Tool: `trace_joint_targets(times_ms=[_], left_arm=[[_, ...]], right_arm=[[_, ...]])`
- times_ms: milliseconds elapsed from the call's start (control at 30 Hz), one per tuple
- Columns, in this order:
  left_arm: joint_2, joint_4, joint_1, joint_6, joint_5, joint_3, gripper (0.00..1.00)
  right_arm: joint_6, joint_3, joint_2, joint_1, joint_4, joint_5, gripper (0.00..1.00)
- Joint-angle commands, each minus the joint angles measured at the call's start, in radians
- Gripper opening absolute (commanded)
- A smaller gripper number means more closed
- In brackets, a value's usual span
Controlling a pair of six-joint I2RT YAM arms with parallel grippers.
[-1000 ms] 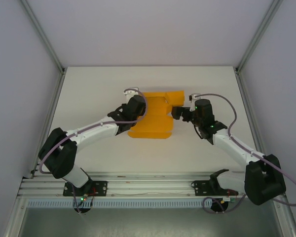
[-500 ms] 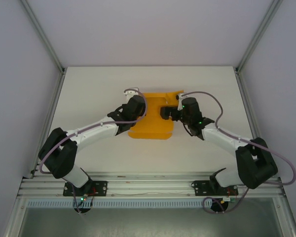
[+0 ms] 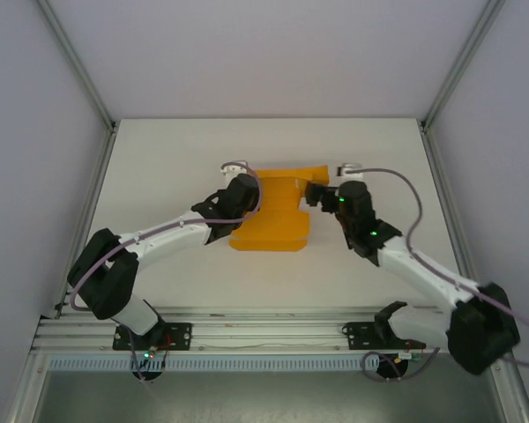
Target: Assemble paper box
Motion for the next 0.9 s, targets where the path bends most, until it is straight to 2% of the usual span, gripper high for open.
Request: trace_joint_targets(times_ms=[0,100,200,300,467,700,867], left_arm=[[-0.053,0.042,0.011,0.044,0.029,-0.028,0.00],[-0.065,0.065,0.011,0.067,0.047,-0.041,0.00],[-0.074,0.076,0.012,0.078,0.052,-0.048,0.00],[-0.088,0.114,0.011,0.097,0.067,-0.069,0.00],[-0.119,0.139,0.011,0.104,0.073,-0.093,0.00],[-0.121,0.141,0.011,0.108,0.053,-0.092,0.00],[-0.105,0.128,0.012,0.111,0.036,-0.077,0.00]], right_arm=[[-0.024,-0.028,-0.100,-0.131,-0.074,-0.105,1.00],[-0.022,0.010,-0.085,-0.271,-0.134,-0.183,1.00],[-0.104,0.077,0.008,-0.334,-0.197,-0.280,0.97],[-0.157,0.153,0.114,-0.347,-0.242,-0.376,0.92],[-0.254,0.270,0.248,-0.354,-0.320,-0.649,0.87],[-0.467,0.220,0.174,-0.354,-0.357,-1.031,0.84],[-0.500,0.203,0.165,-0.335,-0.389,-1.130,0.78]])
